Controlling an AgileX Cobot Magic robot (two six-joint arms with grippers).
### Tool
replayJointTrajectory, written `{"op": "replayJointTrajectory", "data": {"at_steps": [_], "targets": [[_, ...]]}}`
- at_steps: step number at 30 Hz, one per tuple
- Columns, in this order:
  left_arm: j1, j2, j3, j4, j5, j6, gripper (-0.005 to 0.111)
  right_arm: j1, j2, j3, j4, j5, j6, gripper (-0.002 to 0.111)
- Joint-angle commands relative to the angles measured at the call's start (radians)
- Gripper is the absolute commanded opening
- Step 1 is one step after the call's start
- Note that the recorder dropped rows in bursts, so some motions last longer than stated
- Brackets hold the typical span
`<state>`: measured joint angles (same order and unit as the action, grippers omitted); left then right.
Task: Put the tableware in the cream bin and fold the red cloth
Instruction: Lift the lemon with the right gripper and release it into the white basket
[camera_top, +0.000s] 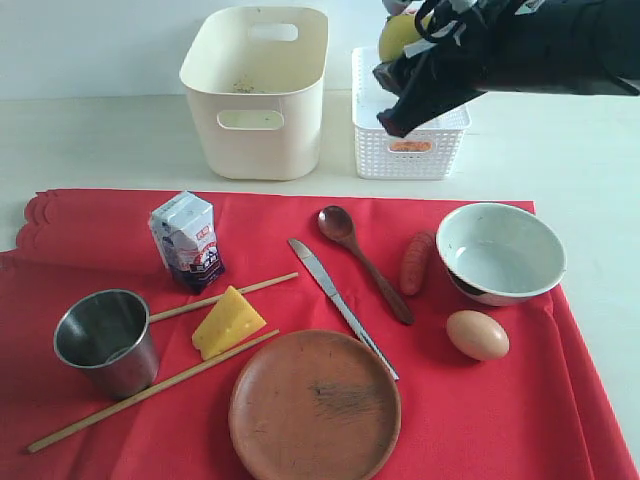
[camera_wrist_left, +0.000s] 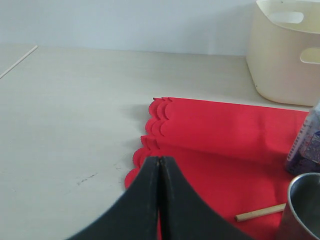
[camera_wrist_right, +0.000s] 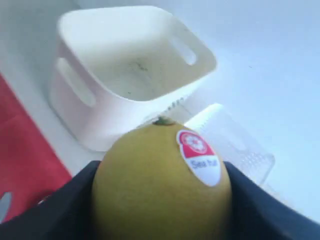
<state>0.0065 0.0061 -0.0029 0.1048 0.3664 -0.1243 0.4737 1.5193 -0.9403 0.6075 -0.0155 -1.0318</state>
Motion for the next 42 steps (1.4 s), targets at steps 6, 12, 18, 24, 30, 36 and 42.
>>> {"op": "replayJointTrajectory", "data": {"at_steps": [6,12,18,24,30,36,42], "targets": [[-0.007,-0.006,0.003,-0.001,-0.007,0.0,0.0,-0.15,0.418,-0.32,0.286,0.002,0.008,0.0],[-0.007,-0.006,0.003,-0.001,-0.007,0.0,0.0,-0.159,0.589,-0.51,0.297,0.037,0.008,0.0],[-0.007,-0.006,0.003,-0.001,-0.007,0.0,0.0,-0.159,0.665,-0.585,0.297,0.031,0.008,0.001],[-0.007,-0.006,0.003,-0.001,-0.007,0.0,0.0,-0.159,0.692,-0.591,0.299,-0.024,0.008,0.02],[-0.007,-0.006,0.003,-0.001,-0.007,0.0,0.0,-0.159,0.693,-0.593,0.302,-0.024,0.008,0.048],[-0.007,-0.006,0.003,-0.001,-0.007,0.0,0.0,-0.159,0.693,-0.593,0.345,-0.022,0.008,0.067],[-0.007,-0.006,0.003,-0.001,-0.007,0.0,0.0,-0.159,0.689,-0.593,0.363,-0.022,0.008,0.085]]}}
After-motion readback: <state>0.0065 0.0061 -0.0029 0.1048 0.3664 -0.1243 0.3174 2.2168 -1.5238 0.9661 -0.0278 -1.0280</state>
